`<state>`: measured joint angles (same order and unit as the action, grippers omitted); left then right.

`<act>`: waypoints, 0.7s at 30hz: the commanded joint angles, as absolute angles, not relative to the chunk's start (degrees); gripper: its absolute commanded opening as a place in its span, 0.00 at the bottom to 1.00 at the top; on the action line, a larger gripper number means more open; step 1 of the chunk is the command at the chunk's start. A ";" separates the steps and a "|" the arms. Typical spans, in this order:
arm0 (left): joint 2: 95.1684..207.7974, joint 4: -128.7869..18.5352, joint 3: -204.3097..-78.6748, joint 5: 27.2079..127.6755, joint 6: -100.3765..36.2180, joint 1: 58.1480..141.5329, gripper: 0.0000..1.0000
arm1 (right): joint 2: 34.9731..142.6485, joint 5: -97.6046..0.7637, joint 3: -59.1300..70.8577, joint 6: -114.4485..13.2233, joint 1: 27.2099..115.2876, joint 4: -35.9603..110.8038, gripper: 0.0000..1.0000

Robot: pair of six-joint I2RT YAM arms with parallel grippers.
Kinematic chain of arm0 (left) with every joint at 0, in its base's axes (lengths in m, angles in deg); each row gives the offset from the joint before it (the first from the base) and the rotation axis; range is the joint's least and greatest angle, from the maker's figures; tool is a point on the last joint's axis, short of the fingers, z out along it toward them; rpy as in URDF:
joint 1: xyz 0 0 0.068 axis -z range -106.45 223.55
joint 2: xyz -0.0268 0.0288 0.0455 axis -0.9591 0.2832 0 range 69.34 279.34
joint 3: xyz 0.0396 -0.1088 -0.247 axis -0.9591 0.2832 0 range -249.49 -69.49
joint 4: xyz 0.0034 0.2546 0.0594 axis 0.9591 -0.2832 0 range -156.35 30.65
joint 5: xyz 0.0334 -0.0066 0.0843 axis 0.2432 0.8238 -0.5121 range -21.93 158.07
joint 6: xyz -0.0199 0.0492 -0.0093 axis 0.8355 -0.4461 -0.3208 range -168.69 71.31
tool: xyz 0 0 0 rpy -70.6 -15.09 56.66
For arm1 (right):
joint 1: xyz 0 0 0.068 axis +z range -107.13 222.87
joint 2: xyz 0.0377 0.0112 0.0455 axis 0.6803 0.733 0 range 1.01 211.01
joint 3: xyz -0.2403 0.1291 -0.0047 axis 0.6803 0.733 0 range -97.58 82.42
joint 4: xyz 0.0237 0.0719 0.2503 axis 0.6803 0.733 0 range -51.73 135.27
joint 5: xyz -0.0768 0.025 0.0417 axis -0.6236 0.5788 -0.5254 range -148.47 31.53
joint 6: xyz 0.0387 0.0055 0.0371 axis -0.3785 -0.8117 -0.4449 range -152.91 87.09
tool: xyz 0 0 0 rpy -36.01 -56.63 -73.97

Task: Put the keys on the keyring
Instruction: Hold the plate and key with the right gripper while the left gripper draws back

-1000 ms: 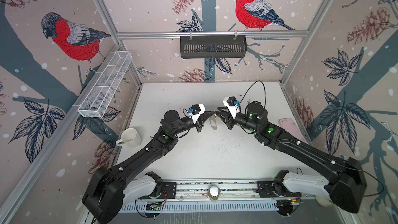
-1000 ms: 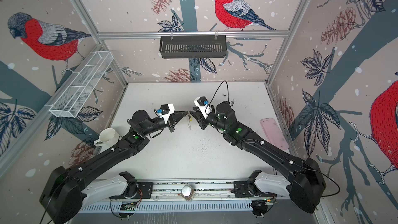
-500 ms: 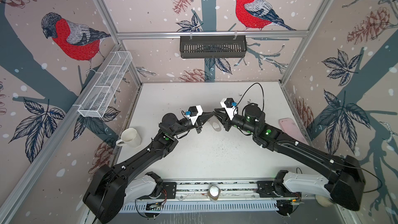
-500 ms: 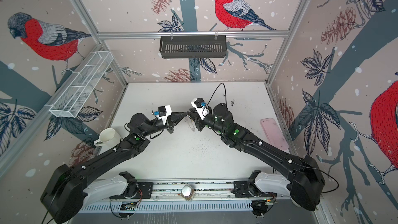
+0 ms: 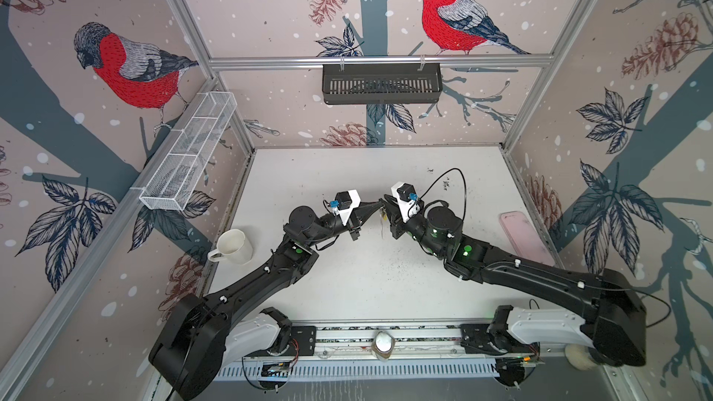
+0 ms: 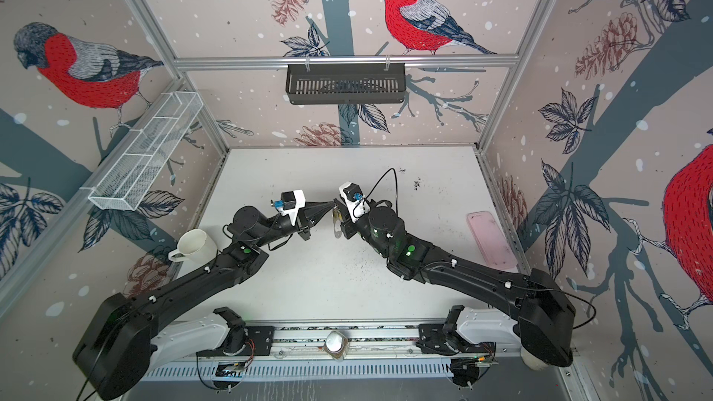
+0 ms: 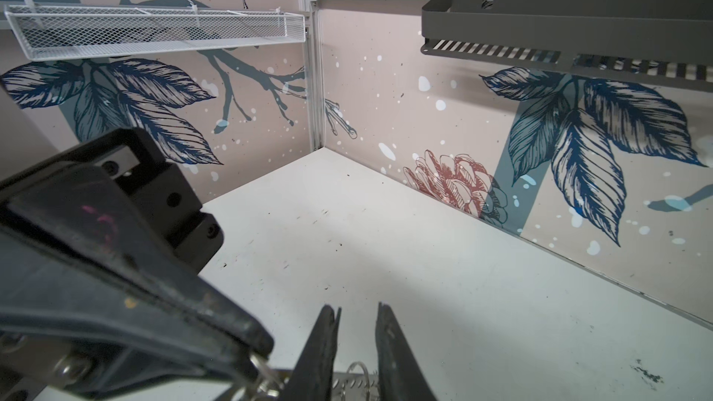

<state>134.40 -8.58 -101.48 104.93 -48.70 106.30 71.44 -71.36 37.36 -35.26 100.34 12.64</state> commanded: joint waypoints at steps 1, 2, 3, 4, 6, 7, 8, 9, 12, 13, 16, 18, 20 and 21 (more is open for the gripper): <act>134.21 -2.23 -101.31 102.43 -47.81 106.04 0.00 | 72.41 -68.38 38.12 -34.23 101.53 10.82 0.25; 134.11 -1.98 -101.16 102.32 -47.71 105.93 0.00 | 72.55 -68.80 38.17 -34.23 101.58 10.60 0.25; 133.98 -1.74 -100.94 102.19 -47.59 105.98 0.00 | 72.55 -69.24 38.17 -34.23 101.54 10.63 0.25; 133.94 -1.46 -100.81 102.13 -47.47 105.90 0.00 | 72.55 -69.79 38.22 -34.23 101.53 10.43 0.26; 133.77 -0.96 -100.42 102.06 -47.19 105.63 0.00 | 74.00 -70.53 38.48 -34.08 101.66 10.14 0.28; 133.70 -0.65 -100.30 101.99 -47.04 105.55 0.00 | 74.28 -71.01 38.57 -33.98 101.66 9.90 0.29; 133.76 -0.47 -100.14 102.07 -46.93 105.53 0.00 | 74.48 -71.05 38.56 -33.89 101.65 9.93 0.30; 133.76 -0.46 -100.17 102.16 -46.79 105.41 0.00 | 74.66 -71.12 38.56 -33.79 101.72 9.97 0.30; 133.92 -0.48 -100.16 102.67 -46.58 105.19 0.00 | 74.79 -71.09 38.47 -33.70 101.74 9.88 0.31; 134.02 -0.46 -100.12 102.72 -46.53 105.11 0.00 | 74.83 -71.41 38.38 -33.63 101.75 9.95 0.31; 133.84 -0.54 -99.86 102.75 -46.48 104.86 0.00 | 74.13 -74.20 38.30 -33.75 101.45 10.35 0.32; 133.60 -0.60 -99.71 102.73 -46.40 104.75 0.00 | 73.33 -75.52 38.36 -33.87 101.11 10.66 0.34; 133.24 -0.39 -99.40 102.79 -46.32 104.59 0.00 | 73.03 -76.49 38.41 -33.80 100.96 10.98 0.35; 133.08 -0.24 -99.27 102.83 -46.31 104.66 0.00 | 71.96 -76.70 38.47 -33.63 100.87 11.09 0.35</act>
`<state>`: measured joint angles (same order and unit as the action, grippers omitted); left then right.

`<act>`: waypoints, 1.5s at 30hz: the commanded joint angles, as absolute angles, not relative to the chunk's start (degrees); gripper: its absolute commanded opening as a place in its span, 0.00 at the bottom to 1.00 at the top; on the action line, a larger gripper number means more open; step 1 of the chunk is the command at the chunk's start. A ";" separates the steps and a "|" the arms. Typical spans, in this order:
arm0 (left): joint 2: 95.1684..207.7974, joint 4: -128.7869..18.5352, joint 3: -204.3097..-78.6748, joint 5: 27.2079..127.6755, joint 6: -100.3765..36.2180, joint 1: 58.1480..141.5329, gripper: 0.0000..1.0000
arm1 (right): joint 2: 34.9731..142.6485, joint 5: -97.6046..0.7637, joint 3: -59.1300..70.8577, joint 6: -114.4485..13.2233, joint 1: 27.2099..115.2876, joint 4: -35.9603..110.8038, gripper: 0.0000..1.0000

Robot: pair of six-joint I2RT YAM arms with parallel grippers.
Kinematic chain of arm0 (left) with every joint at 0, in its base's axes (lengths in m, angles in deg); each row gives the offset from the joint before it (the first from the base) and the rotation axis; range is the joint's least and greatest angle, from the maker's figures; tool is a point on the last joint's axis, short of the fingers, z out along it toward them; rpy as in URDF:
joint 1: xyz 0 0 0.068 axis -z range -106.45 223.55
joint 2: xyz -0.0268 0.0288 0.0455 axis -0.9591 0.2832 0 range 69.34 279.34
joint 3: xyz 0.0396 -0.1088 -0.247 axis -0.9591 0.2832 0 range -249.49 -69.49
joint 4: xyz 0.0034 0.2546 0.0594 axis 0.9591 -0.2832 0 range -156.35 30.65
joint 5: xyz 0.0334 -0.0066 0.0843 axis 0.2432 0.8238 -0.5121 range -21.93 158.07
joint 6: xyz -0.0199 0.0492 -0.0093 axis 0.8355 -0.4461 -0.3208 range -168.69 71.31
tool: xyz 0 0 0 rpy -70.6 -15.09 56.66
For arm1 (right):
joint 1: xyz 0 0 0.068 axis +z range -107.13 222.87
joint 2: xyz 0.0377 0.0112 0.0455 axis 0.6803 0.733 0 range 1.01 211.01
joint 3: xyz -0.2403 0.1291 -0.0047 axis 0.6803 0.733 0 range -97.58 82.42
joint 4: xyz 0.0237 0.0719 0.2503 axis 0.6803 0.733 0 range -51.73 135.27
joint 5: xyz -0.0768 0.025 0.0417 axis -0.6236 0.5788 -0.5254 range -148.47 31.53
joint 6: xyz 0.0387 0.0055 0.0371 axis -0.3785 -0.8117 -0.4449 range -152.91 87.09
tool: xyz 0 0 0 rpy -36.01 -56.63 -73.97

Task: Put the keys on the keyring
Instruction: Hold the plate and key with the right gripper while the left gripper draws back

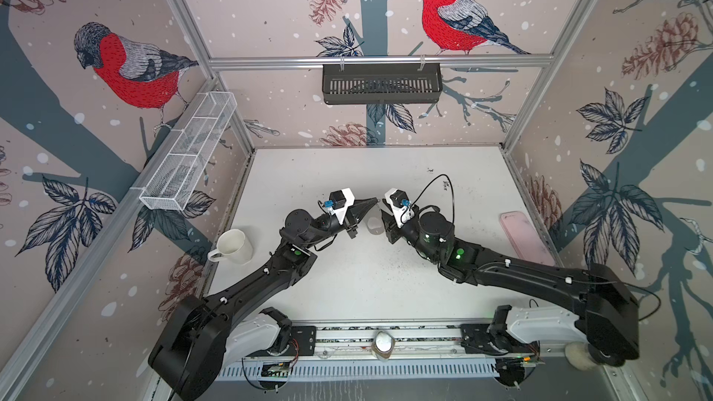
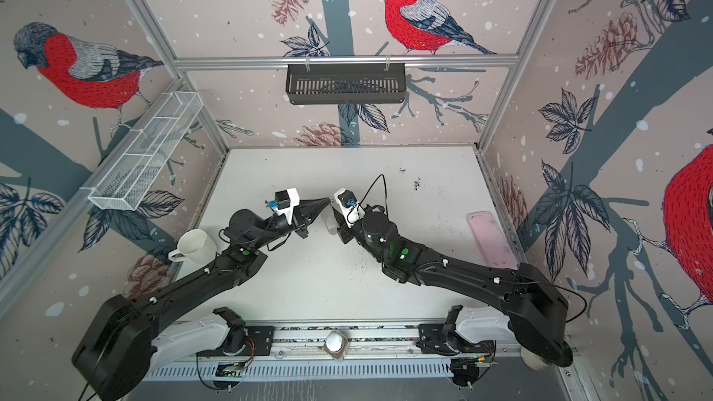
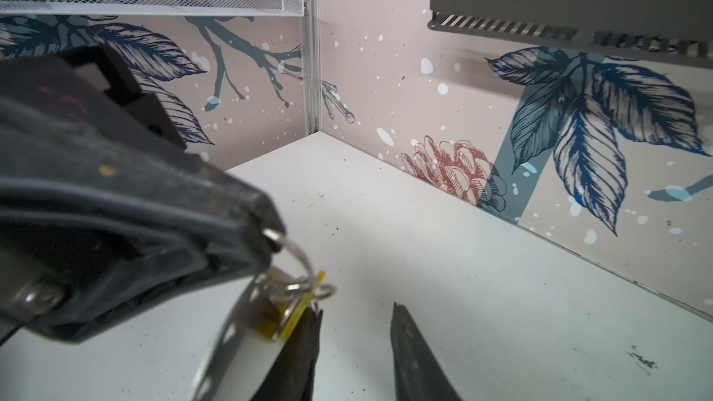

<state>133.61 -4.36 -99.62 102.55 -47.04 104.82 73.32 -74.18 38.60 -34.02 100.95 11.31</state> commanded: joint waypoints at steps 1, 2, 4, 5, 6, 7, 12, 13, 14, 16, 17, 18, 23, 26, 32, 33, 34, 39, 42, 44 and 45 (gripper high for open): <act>133.07 -0.15 -99.20 102.84 -46.31 104.52 0.00 | 71.14 -76.85 38.52 -33.45 100.90 11.11 0.35; 132.99 -0.11 -99.13 102.79 -46.24 104.49 0.00 | 70.64 -76.73 38.71 -33.35 100.87 11.07 0.35; 132.86 -0.11 -99.03 102.87 -46.07 104.39 0.00 | 69.72 -75.83 38.91 -33.18 100.85 11.08 0.35; 132.81 -0.02 -98.96 102.88 -46.14 104.32 0.00 | 69.33 -75.37 39.06 -33.25 100.87 11.24 0.35; 132.78 0.08 -98.90 103.01 -46.14 104.24 0.00 | 68.83 -74.74 39.15 -33.26 100.96 11.29 0.35; 132.75 0.08 -98.88 103.09 -46.05 104.19 0.00 | 68.42 -74.20 39.33 -33.26 101.03 11.29 0.35; 132.73 0.15 -98.92 103.15 -45.87 104.13 0.00 | 66.39 -71.98 40.29 -33.18 101.61 11.46 0.35; 132.80 0.16 -98.93 103.19 -45.87 104.14 0.00 | 66.11 -71.39 40.48 -33.05 101.74 11.63 0.35; 132.79 0.24 -98.93 103.25 -45.94 104.14 0.00 | 65.81 -70.74 40.73 -33.00 101.79 11.64 0.35; 132.96 0.13 -99.07 103.53 -45.87 104.14 0.00 | 65.19 -69.72 41.23 -32.96 101.99 11.64 0.35; 133.02 -0.01 -99.09 103.78 -45.87 104.13 0.00 | 65.04 -69.40 41.35 -32.91 102.06 11.64 0.35; 133.06 0.05 -99.20 103.98 -45.79 104.07 0.00 | 64.96 -69.48 41.31 -33.00 102.08 11.71 0.35; 133.25 -0.10 -99.44 105.95 -45.52 104.04 0.00 | 65.67 -70.05 40.89 -33.00 102.02 11.30 0.35; 133.52 -0.71 -99.85 107.78 -45.35 104.01 0.00 | 66.19 -69.59 40.50 -32.91 101.93 10.98 0.33; 133.57 -0.46 -99.87 109.33 -44.98 103.98 0.00 | 67.11 -68.35 40.14 -32.83 101.77 11.29 0.26; 133.59 -0.25 -99.84 109.53 -44.84 104.03 0.00 | 67.23 -68.18 40.14 -32.86 101.77 11.29 0.25; 133.80 0.13 -99.86 109.85 -44.52 104.03 0.00 | 67.33 -67.71 40.14 -32.91 101.71 11.37 0.24; 135.24 3.00 -99.76 110.91 -42.75 103.96 0.00 | 67.28 -62.79 40.47 -32.13 101.38 11.38 0.20; 136.09 4.53 -99.69 111.31 -41.85 104.00 0.00 | 67.01 -59.28 40.89 -31.33 101.39 11.13 0.18; 136.38 5.20 -99.72 111.48 -41.55 103.94 0.00 | 66.88 -57.83 41.02 -30.91 101.38 11.11 0.16; 136.41 5.38 -99.73 111.49 -41.50 104.04 0.00 | 66.84 -57.07 41.11 -30.68 101.35 11.19 0.15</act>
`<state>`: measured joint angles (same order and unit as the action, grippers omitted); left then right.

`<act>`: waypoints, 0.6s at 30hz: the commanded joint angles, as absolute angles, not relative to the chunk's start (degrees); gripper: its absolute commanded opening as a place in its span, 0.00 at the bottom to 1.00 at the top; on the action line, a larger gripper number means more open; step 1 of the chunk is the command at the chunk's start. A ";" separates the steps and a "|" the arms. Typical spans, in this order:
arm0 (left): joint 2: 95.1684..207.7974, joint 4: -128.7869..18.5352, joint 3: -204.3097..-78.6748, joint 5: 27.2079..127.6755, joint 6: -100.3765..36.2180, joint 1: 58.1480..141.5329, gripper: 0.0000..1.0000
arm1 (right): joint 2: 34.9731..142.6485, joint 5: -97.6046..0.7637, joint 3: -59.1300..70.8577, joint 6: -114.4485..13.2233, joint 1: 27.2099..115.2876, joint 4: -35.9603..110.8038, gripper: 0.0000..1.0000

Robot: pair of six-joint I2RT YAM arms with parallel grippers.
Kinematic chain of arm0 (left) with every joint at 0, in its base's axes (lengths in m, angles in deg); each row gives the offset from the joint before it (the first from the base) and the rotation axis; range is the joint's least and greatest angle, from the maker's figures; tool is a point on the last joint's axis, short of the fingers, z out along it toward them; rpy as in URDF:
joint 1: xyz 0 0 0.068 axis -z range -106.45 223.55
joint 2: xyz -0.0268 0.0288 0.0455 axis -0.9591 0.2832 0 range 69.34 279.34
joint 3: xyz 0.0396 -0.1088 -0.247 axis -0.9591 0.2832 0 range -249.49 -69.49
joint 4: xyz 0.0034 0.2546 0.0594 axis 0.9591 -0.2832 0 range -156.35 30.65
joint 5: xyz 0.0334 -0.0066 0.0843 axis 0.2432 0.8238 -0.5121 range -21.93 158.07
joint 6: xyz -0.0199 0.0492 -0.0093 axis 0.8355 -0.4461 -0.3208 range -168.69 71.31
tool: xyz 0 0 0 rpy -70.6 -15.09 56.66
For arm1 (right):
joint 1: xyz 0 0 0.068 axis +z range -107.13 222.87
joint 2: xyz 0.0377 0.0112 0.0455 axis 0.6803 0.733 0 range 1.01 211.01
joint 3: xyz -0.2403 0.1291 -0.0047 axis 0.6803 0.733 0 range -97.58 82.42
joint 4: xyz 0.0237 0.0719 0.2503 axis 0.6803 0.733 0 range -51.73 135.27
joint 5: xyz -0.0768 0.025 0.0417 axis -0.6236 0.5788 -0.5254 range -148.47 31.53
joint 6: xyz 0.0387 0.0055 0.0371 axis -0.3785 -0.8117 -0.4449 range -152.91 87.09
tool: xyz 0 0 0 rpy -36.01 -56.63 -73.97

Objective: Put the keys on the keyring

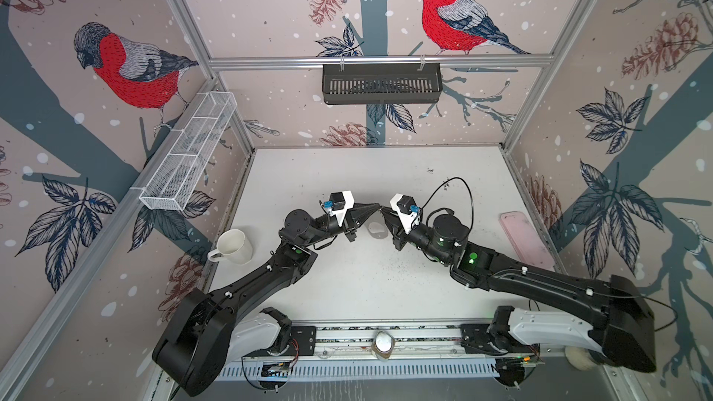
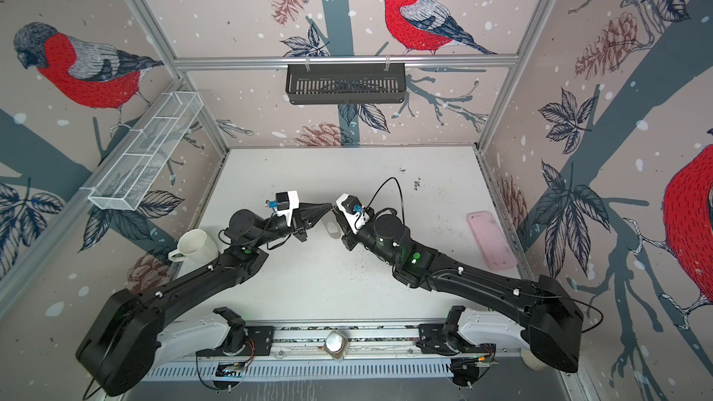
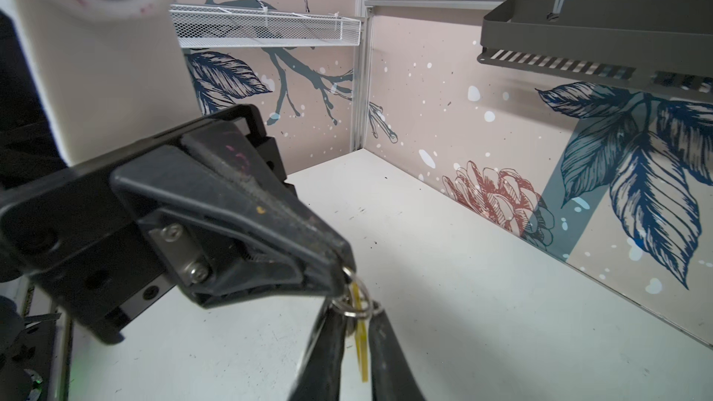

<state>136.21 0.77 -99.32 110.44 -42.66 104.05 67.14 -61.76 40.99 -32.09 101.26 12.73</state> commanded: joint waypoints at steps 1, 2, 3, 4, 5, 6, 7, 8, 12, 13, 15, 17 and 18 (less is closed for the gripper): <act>136.40 5.43 -99.72 111.49 -41.48 104.02 0.00 | 66.77 -56.21 41.15 -30.50 101.40 11.20 0.14; 136.45 5.51 -99.69 111.49 -41.39 103.97 0.00 | 66.61 -55.45 41.20 -30.25 101.40 11.21 0.12; 136.43 5.56 -99.59 111.49 -41.39 104.01 0.00 | 66.60 -54.74 41.26 -30.03 101.37 11.11 0.11; 136.46 5.58 -99.51 111.49 -41.27 104.01 0.00 | 66.46 -54.29 41.28 -29.78 101.33 11.11 0.10; 136.35 5.62 -99.55 111.49 -41.24 103.98 0.00 | 66.40 -54.09 41.28 -29.66 101.35 11.12 0.09; 136.35 5.55 -99.43 111.40 -41.30 103.97 0.00 | 66.26 -53.93 41.28 -29.45 101.39 11.11 0.08; 136.31 5.62 -99.46 111.40 -41.29 104.04 0.00 | 66.29 -53.67 41.28 -29.25 101.35 11.18 0.07; 136.23 5.75 -99.38 111.36 -41.25 103.93 0.00 | 66.24 -53.63 41.28 -29.07 101.40 11.20 0.07; 136.27 6.17 -99.29 111.31 -41.06 103.95 0.00 | 66.23 -51.90 41.02 -28.22 101.40 11.70 0.02; 136.29 6.42 -99.20 111.41 -40.96 103.96 0.00 | 66.35 -51.17 40.86 -27.88 101.44 11.94 0.02; 136.39 6.69 -99.19 111.49 -40.78 103.95 0.00 | 66.61 -49.70 40.51 -27.25 101.45 12.62 0.02; 136.32 6.75 -99.15 111.49 -40.69 104.01 0.00 | 66.90 -48.66 40.08 -26.75 101.43 13.41 0.02; 136.32 6.79 -99.18 111.49 -40.77 103.95 0.00 | 67.07 -48.06 39.89 -26.48 101.55 13.83 0.02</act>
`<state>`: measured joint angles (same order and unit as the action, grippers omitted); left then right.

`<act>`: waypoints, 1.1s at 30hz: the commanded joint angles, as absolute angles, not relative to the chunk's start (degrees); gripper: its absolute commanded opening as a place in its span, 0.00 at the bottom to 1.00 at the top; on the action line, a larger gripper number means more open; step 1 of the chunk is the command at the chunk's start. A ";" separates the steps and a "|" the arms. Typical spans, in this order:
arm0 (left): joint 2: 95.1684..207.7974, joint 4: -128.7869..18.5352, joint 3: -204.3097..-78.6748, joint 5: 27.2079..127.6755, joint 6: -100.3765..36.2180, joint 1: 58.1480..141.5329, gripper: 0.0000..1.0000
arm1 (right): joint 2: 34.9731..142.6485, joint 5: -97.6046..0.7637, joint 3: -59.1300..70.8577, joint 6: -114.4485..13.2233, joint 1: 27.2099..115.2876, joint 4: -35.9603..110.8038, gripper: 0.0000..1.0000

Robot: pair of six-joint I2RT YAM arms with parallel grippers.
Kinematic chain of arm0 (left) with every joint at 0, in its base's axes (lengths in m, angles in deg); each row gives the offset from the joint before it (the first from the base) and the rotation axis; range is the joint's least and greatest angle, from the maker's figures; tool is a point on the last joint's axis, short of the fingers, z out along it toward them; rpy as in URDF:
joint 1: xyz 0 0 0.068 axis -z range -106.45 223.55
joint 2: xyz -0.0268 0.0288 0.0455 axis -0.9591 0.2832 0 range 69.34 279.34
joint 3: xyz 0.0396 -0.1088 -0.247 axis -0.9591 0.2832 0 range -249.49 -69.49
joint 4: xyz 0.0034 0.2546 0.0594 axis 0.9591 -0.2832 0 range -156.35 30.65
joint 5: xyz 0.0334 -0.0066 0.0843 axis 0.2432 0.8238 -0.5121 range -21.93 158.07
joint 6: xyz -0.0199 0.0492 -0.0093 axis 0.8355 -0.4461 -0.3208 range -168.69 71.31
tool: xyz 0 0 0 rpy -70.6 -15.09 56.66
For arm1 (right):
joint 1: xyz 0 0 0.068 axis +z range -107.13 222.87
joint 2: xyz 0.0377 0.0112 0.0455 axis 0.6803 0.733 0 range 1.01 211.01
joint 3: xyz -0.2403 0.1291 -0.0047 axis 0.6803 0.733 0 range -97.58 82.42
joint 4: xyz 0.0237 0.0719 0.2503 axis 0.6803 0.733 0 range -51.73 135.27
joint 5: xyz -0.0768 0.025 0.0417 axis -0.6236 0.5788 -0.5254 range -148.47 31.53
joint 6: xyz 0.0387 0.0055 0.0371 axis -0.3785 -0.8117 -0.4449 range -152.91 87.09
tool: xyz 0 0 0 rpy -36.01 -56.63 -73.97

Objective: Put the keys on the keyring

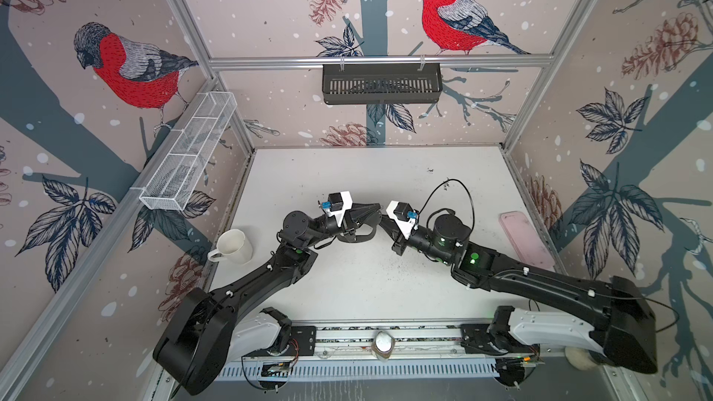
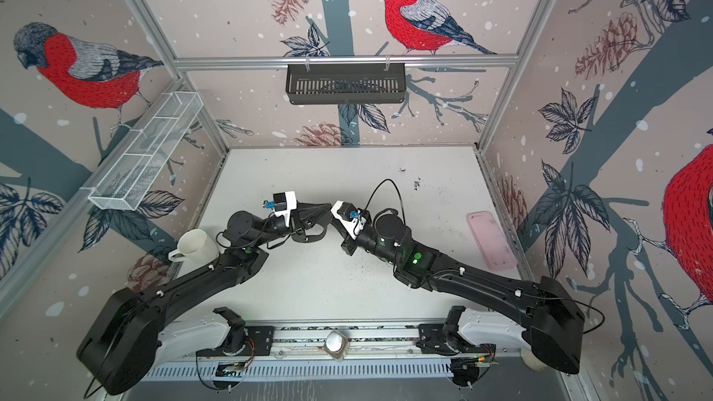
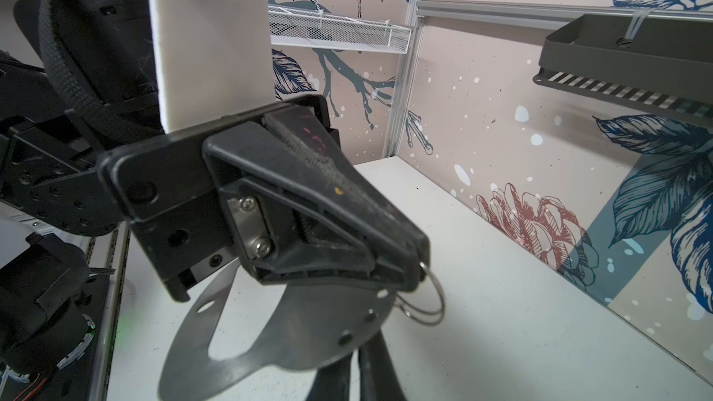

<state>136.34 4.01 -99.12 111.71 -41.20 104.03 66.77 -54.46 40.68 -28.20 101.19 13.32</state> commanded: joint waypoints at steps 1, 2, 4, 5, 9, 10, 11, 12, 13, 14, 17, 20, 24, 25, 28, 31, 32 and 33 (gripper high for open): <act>136.28 6.75 -99.11 111.49 -40.75 103.88 0.00 | 67.19 -47.77 39.79 -26.28 101.58 14.08 0.02; 136.26 6.84 -99.06 111.49 -40.69 103.97 0.00 | 67.28 -47.58 39.75 -26.08 101.57 14.42 0.02; 136.18 7.12 -98.92 111.53 -40.61 103.87 0.00 | 67.30 -48.37 39.68 -26.14 101.58 14.86 0.05; 136.10 7.26 -98.77 111.44 -40.51 103.95 0.00 | 67.20 -49.02 39.79 -26.08 101.49 15.02 0.08; 135.86 8.98 -98.08 111.54 -39.62 103.45 0.00 | 65.49 -52.02 40.87 -25.88 100.69 15.15 0.29; 135.85 9.61 -97.91 111.70 -39.19 103.26 0.00 | 65.04 -52.37 41.08 -25.88 100.22 15.30 0.31; 135.90 10.26 -97.68 111.90 -38.66 102.94 0.00 | 64.27 -52.58 41.27 -25.93 99.47 15.68 0.34; 135.99 10.88 -97.55 112.21 -37.96 102.59 0.00 | 63.53 -52.73 41.49 -25.89 98.78 16.06 0.35; 136.09 11.48 -97.49 112.68 -37.27 102.23 0.00 | 62.81 -52.83 41.75 -25.95 98.15 16.21 0.37; 136.36 12.34 -97.44 113.32 -36.33 101.74 0.00 | 61.61 -52.70 42.15 -26.09 97.27 16.30 0.38; 137.58 15.12 -97.35 115.35 -33.67 100.47 0.00 | 58.76 -50.68 43.09 -26.98 94.33 16.20 0.39; 138.62 15.48 -97.84 117.35 -32.71 99.93 0.00 | 56.59 -45.76 43.64 -28.27 90.95 15.46 0.33; 139.95 13.88 -99.45 120.69 -32.34 99.83 0.00 | 56.76 -41.79 42.93 -27.70 88.91 15.24 0.22; 140.18 13.53 -99.82 121.05 -32.27 99.76 0.00 | 57.37 -40.77 42.64 -27.41 88.60 15.39 0.21; 140.52 13.53 -99.99 121.33 -32.23 99.79 0.00 | 60.49 -36.63 40.44 -26.08 87.95 17.41 0.19; 140.27 13.52 -100.06 121.34 -32.23 99.78 0.00 | 63.37 -33.65 39.03 -25.96 87.95 17.67 0.19; 140.27 13.30 -99.99 121.33 -32.17 99.78 0.00 | 63.94 -32.82 39.04 -26.16 87.95 16.95 0.19; 140.27 13.35 -99.98 121.38 -32.25 99.81 0.00 | 64.45 -32.02 38.85 -26.32 88.01 16.42 0.19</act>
